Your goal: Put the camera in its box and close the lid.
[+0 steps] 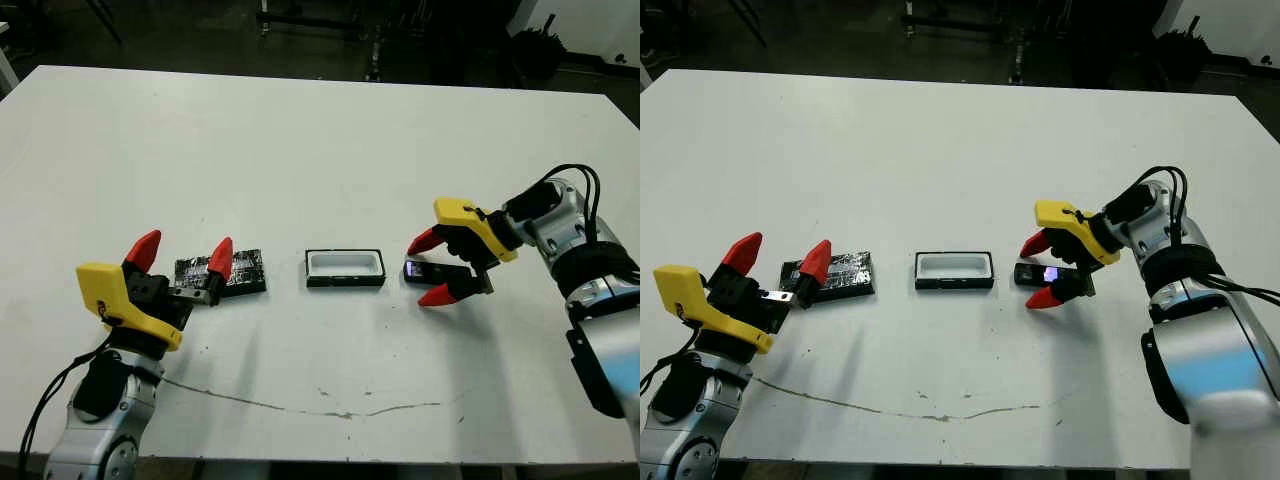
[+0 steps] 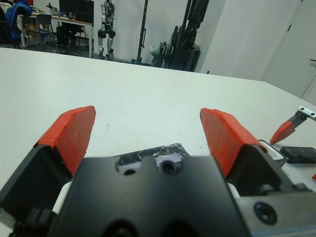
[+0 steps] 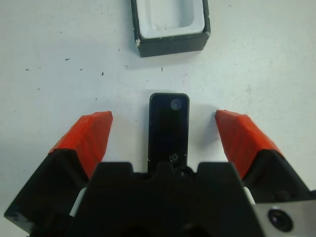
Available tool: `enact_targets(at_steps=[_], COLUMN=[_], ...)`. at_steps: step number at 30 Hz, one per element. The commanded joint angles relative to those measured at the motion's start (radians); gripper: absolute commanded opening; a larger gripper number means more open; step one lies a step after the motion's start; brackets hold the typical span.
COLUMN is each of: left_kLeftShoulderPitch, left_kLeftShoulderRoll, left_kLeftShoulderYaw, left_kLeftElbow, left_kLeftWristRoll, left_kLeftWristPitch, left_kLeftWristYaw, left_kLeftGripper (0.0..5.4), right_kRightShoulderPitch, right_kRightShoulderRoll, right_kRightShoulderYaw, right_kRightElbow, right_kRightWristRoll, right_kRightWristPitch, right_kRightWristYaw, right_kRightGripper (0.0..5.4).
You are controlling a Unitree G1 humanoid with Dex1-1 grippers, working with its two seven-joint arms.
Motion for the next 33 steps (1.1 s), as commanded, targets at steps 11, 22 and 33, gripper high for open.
enact_targets(at_steps=[11,22,33], left_kLeftShoulderPitch=[0.015,0.015,0.016], left_kLeftShoulderRoll=[0.004,0.006,0.003], left_kLeftShoulderYaw=[-0.002,0.000,0.004], left_kLeftElbow=[-0.004,-0.008,-0.015], left_kLeftWristRoll=[0.000,0.003,-0.016], left_kLeftWristPitch=[0.011,0.011,0.029], left_kLeftWristYaw=[0.007,0.008,0.013], left_kLeftGripper=[5.40,5.40,5.40], right_kRightShoulderPitch=[0.061,0.072,0.068], right_kRightShoulderRoll=[-0.003,-0.020,-0.043], right_kRightShoulderYaw=[-0.011,-0.006,0.006], right_kRightElbow=[-0.006,-0.044,-0.086], right_kRightWristRoll=[-0.023,-0.027,-0.045], right_kRightWristPitch=[0.029,0.002,-0.004], right_kRightWristYaw=[-0.167,-0.204,-0.226], right_kRightGripper=[3.69,2.26,1.66])
